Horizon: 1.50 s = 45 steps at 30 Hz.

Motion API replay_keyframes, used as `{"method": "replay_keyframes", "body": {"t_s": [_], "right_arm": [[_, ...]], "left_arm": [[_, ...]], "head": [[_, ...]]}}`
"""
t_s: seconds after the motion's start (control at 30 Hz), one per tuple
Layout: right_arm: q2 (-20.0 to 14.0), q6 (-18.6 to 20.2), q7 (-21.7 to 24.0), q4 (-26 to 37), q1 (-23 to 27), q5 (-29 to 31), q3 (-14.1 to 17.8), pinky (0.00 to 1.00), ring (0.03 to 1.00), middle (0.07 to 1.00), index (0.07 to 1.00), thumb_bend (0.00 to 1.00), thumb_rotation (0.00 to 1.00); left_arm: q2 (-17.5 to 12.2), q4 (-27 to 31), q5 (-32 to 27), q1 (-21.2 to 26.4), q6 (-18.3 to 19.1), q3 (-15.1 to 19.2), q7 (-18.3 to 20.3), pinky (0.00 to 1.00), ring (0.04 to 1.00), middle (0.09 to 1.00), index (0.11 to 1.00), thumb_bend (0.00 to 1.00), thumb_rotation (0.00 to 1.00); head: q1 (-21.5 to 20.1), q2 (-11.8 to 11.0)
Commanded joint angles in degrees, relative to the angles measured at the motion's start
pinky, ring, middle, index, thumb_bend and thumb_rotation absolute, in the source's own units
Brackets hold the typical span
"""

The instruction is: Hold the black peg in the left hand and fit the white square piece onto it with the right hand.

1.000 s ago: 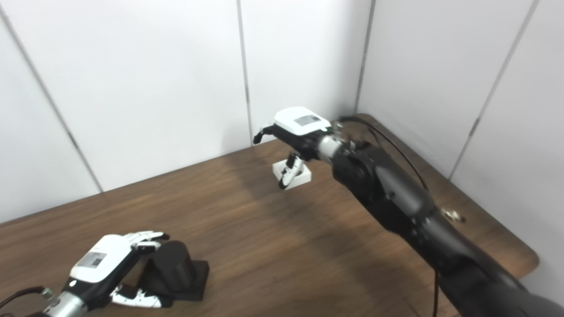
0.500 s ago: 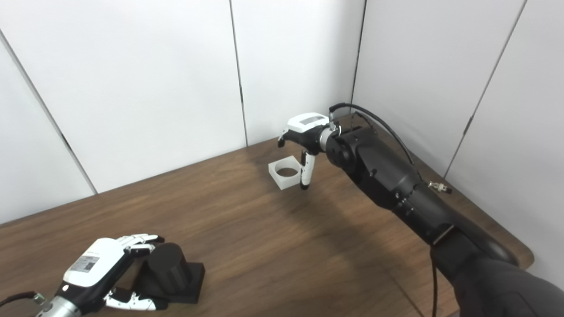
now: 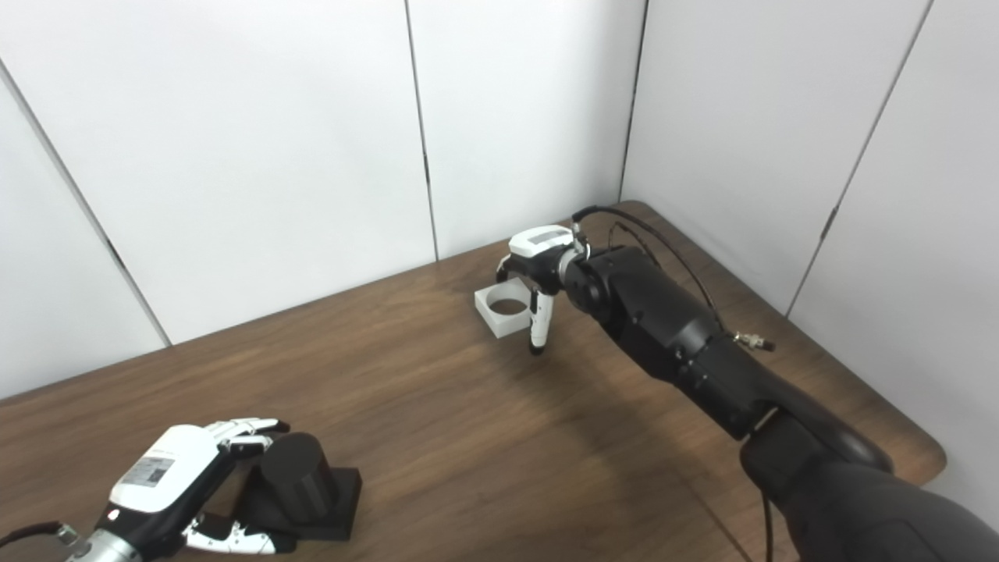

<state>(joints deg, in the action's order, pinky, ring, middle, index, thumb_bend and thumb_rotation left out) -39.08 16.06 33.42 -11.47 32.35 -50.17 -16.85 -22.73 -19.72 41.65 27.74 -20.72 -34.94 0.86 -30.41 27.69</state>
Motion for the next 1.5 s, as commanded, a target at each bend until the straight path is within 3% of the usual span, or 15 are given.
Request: {"method": "replay_keyframes", "body": {"t_s": [0.0, 0.57, 0.7, 0.8, 0.87, 1.27, 1.47], "right_arm": [[-0.8, -0.6, -2.4, -0.1, 3.1, 0.0, 0.6, 0.91, 0.917, 0.915, 0.843, 0.93, 0.16], [0.9, -1.7, -6.1, -6.4, 4.7, 0.8, -1.7, 0.9, 0.902, 0.9, 0.824, 0.87, 0.17], [1.0, -1.8, -5.9, -9.4, 6.3, 0.1, -3.5, 0.9, 0.887, 0.862, 0.654, 0.84, 0.2], [1.1, -2.2, -6.8, -11.1, 7.1, 0.4, -4.2, 0.89, 0.862, 0.822, 0.52, 0.6, 0.16], [1.0, -2.6, -6.8, -11.9, 7.6, 1.0, -4.4, 0.89, 0.846, 0.78, 0.492, 0.54, 0.14], [0.4, -1.3, -5.3, -9.0, 6.4, 3.1, -3.4, 0.87, 0.819, 0.742, 0.482, 0.52, 0.14], [0.1, -3.2, -6.8, -6.3, 4.8, 7.0, -0.9, 0.86, 0.84, 0.761, 0.48, 0.52, 0.14]], "left_arm": [[-3.3, -2.1, 3.8, -2.9, 2.1, -1.9, 6.3, 0.8, 0.841, 0.834, 0.491, 0.52, 0.07], [-3.6, -0.3, 3.5, -3.5, 2.9, -1.5, 6.8, 0.79, 0.836, 0.829, 0.49, 0.52, 0.06], [-4.0, 0.2, 3.6, -3.4, 3.3, -1.5, 7.9, 0.79, 0.837, 0.836, 0.491, 0.52, 0.07], [-4.0, 0.4, 3.5, -3.5, 3.2, -1.4, 7.8, 0.79, 0.836, 0.837, 0.49, 0.52, 0.07], [-4.0, 0.7, 3.4, -3.6, 3.4, -1.3, 7.9, 0.79, 0.834, 0.836, 0.49, 0.52, 0.07], [-3.8, 0.9, 3.7, -4.1, 3.6, -1.2, 7.7, 0.79, 0.837, 0.83, 0.49, 0.52, 0.06], [-3.4, 0.4, 3.5, -4.2, 3.4, -1.2, 7.3, 0.79, 0.841, 0.833, 0.49, 0.52, 0.06]], "head": [[0.3, 0.1], [1.4, 1.1], [1.4, 1.3], [1.7, 1.5], [1.7, 1.5], [2.6, 2.6], [4.8, 3.4]]}}
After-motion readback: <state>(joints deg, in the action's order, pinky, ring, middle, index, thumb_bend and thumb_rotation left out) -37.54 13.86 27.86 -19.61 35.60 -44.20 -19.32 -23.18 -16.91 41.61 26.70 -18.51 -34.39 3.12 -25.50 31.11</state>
